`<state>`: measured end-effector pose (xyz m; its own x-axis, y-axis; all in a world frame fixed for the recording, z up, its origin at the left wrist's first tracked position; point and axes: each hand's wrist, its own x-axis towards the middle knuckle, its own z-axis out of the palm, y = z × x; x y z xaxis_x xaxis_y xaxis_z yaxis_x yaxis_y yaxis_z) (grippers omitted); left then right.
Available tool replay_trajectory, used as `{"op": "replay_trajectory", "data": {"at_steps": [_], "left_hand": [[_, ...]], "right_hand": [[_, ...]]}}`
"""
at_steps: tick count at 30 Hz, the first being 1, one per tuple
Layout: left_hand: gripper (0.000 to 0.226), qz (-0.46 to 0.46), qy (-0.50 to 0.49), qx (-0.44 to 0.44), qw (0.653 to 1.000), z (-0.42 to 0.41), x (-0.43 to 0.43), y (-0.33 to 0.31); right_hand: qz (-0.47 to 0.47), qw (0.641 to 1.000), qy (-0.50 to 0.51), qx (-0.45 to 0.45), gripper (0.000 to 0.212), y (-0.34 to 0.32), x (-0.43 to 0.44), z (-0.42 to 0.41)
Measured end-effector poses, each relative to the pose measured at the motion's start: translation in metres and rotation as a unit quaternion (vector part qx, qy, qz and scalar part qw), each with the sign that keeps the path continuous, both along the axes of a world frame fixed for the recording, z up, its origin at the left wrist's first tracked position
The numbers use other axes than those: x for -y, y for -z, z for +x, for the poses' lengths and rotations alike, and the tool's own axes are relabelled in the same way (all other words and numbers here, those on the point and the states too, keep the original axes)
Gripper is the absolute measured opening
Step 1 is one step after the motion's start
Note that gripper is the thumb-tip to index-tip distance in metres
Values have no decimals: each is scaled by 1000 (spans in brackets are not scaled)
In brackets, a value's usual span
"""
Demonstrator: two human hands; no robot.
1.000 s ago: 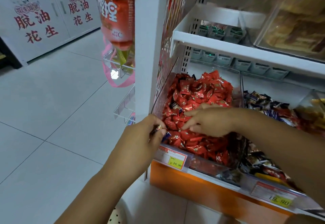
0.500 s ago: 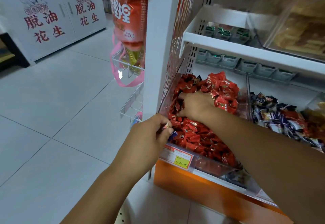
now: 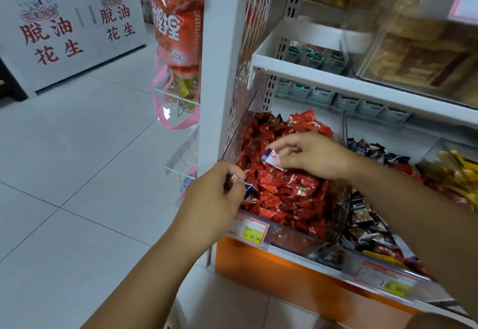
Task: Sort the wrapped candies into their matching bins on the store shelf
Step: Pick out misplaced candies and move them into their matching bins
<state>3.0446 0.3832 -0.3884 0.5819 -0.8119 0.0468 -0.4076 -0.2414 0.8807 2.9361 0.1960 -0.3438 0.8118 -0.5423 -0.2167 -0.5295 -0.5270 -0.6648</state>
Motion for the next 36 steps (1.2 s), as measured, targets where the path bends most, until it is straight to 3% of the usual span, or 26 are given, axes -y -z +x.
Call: {"op": "replay_trajectory", "data": {"at_steps": [5, 12, 13, 15, 17, 20, 25, 28, 32, 36], "left_hand": [[20, -19, -23, -142, 989, -12, 23, -3], [14, -17, 38, -62, 997, 0, 20, 0], [14, -13, 38, -54, 998, 0, 19, 0], [14, -8, 43, -44, 998, -1, 16, 1], [15, -1, 50, -19, 999, -1, 13, 2], [19, 14, 46, -6, 999, 1, 11, 3], [20, 27, 39, 7, 999, 4, 10, 3], [16, 23, 52, -5, 998, 5, 7, 1], [12, -3, 59, -92, 994, 4, 7, -4], [9, -12, 51, -125, 991, 2, 10, -5]], "right_hand": [[146, 986, 2, 82, 32, -3, -16, -15], [233, 970, -34, 53, 32, -5, -17, -5], [196, 979, -39, 35, 27, -7, -11, -2], [-6, 1000, -22, 3, 18, -7, 11, 10], [-170, 985, 3, 3, 21, 2, 27, 30], [-210, 978, -5, -7, 25, 24, 38, 63], [-303, 944, -47, -119, 34, 52, 49, 88], [-326, 937, -38, -117, 35, 59, 44, 82], [-232, 972, -4, -47, 27, 43, 35, 68], [-27, 996, 54, 60, 22, 19, 22, 38]]}}
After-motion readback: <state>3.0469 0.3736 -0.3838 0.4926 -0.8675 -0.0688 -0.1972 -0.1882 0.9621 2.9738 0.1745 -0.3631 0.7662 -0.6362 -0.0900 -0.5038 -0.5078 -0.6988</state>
